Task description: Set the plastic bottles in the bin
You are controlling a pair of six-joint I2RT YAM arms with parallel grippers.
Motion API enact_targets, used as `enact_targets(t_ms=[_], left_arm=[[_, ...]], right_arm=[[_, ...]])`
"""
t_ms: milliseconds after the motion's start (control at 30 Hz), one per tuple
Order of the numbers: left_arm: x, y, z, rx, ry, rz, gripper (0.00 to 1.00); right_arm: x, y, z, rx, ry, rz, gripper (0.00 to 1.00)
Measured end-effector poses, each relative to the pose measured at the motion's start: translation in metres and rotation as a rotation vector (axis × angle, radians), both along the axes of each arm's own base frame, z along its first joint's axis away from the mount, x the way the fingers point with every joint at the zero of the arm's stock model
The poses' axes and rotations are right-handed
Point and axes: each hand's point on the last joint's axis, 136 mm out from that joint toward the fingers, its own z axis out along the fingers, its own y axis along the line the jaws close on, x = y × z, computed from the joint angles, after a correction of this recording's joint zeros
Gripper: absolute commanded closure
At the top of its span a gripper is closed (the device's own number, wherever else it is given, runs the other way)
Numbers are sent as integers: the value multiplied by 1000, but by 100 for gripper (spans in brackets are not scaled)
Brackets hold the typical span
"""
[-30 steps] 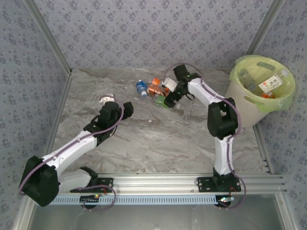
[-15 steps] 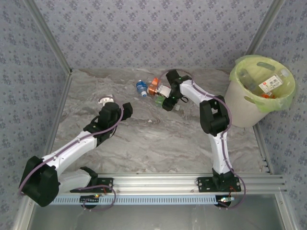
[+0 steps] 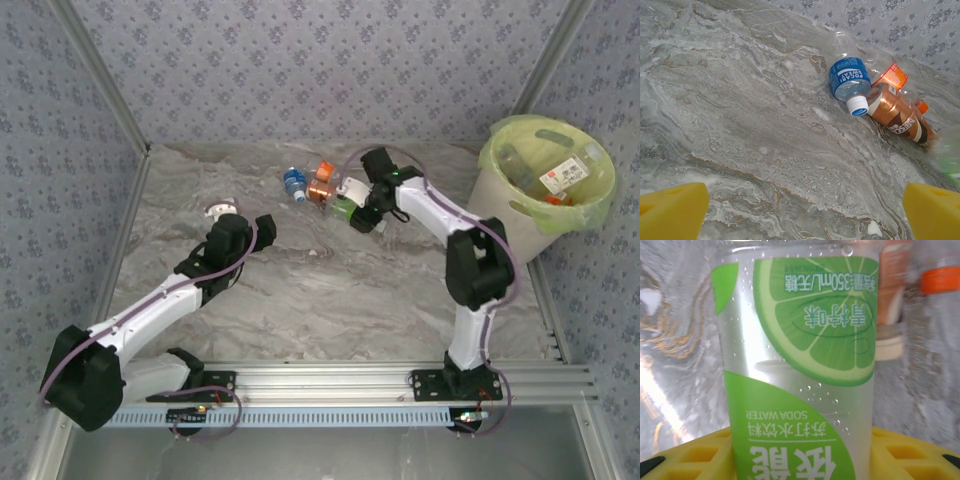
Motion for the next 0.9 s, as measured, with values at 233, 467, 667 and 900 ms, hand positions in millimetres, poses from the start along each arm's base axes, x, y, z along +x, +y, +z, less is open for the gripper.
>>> enact_targets(t_ms=[233, 467, 667, 900], left_arm=[[1, 1, -1, -1, 3, 5, 0], [3, -1, -9, 4, 22, 4, 0], [3, -2, -10, -6, 26, 6, 1], [3, -2, -10, -6, 26, 6, 1]], right_arm=[[-26, -28, 108, 155, -230, -67, 57], [-33, -109, 208, 298, -459, -306, 59], [-25, -173, 261, 322, -614, -537, 60], [-9, -261, 283, 286, -687, -915, 61]])
